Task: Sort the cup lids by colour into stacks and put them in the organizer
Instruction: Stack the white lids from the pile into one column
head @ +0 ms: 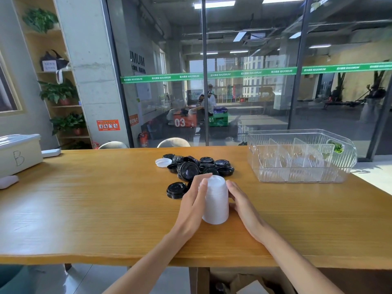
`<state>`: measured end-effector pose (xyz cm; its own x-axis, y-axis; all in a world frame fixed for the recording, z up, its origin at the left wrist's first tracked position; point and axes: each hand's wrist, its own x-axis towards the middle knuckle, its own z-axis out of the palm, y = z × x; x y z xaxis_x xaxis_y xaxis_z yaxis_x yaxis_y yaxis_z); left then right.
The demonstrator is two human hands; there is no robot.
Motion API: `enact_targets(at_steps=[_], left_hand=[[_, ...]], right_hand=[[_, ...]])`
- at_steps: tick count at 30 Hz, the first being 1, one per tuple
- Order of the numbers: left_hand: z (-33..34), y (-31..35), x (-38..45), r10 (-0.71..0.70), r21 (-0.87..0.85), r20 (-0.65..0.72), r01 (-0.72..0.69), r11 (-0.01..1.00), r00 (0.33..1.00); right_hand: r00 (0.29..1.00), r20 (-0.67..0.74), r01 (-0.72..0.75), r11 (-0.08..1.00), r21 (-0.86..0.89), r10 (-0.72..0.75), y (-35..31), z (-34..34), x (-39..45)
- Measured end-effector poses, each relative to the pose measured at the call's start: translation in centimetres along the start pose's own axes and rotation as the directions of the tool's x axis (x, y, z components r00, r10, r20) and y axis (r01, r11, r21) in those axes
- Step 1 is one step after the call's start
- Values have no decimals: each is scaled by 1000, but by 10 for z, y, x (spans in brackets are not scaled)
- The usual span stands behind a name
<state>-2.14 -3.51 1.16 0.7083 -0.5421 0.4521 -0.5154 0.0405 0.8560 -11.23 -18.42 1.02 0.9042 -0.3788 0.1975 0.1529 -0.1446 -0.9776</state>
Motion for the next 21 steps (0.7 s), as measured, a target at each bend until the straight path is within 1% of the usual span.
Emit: enact_targets(at_steps=[2, 6, 10, 13, 21], left_hand=[[1, -2, 2, -26, -17, 6, 26, 1000, 1000], [1, -6, 5, -36, -64, 30, 38, 997, 999], [3, -11, 8, -66, -124, 73, 74, 989, 995], [4, -12, 9, -90, -141, 108, 105, 984, 990], [2, -5, 7, -140, -157, 138, 162, 974, 980]], right_hand=[[1000, 6, -23, 1000, 8, 23, -4, 6, 0], [999, -43, 10, 1000, -29, -11, -6, 10, 6], [999, -45, 18, 1000, -7, -19, -7, 16, 7], [998, -58, 27, 1000, 9, -27, -5, 20, 9], [996, -74, 62, 997, 56, -58, 1, 23, 11]])
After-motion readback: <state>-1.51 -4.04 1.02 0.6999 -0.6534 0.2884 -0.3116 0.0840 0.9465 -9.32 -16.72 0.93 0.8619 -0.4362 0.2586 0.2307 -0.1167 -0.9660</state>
